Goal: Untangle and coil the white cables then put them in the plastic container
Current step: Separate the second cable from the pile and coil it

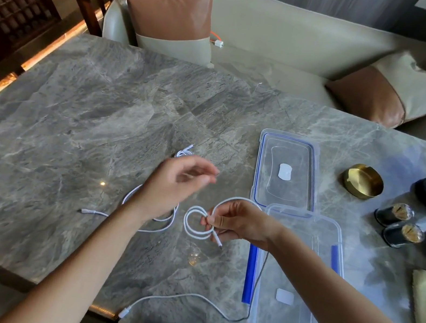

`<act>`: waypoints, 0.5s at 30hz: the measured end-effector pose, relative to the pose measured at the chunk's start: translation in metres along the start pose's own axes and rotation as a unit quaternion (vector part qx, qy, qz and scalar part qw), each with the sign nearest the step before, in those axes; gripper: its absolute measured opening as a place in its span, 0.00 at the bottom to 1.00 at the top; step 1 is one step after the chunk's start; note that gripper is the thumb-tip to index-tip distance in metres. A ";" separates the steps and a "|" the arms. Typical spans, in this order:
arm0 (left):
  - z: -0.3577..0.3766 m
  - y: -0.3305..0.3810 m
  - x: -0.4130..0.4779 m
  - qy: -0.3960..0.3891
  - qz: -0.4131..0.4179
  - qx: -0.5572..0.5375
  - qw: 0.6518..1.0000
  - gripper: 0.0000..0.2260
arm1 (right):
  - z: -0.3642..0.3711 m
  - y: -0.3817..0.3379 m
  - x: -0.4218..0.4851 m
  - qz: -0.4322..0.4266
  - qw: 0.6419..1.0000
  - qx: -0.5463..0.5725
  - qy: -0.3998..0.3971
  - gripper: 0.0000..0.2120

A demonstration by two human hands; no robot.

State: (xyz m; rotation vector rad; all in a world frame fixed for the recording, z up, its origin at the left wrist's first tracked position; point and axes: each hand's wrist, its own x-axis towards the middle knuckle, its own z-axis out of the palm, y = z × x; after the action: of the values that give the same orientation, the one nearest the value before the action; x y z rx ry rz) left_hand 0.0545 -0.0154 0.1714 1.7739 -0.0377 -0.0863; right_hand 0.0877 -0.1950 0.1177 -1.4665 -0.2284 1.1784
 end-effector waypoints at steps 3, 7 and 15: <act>0.025 0.016 0.003 -0.169 0.093 0.149 0.970 0.08 | 0.005 -0.001 -0.002 -0.013 0.999 -0.032 -0.011 0.06; 0.030 0.008 0.007 -0.237 0.123 0.256 0.929 0.08 | 0.008 -0.003 -0.009 -0.019 0.998 -0.062 -0.022 0.04; 0.013 -0.018 0.010 -0.251 0.087 0.495 0.827 0.12 | 0.004 0.008 -0.010 -0.007 0.986 -0.162 0.034 0.10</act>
State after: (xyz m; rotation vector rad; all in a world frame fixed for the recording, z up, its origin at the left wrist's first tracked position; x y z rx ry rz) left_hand 0.0632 -0.0255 0.1506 2.7268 -0.7454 -0.4711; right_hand 0.0765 -0.2019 0.1164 -1.7819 -0.3957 1.1138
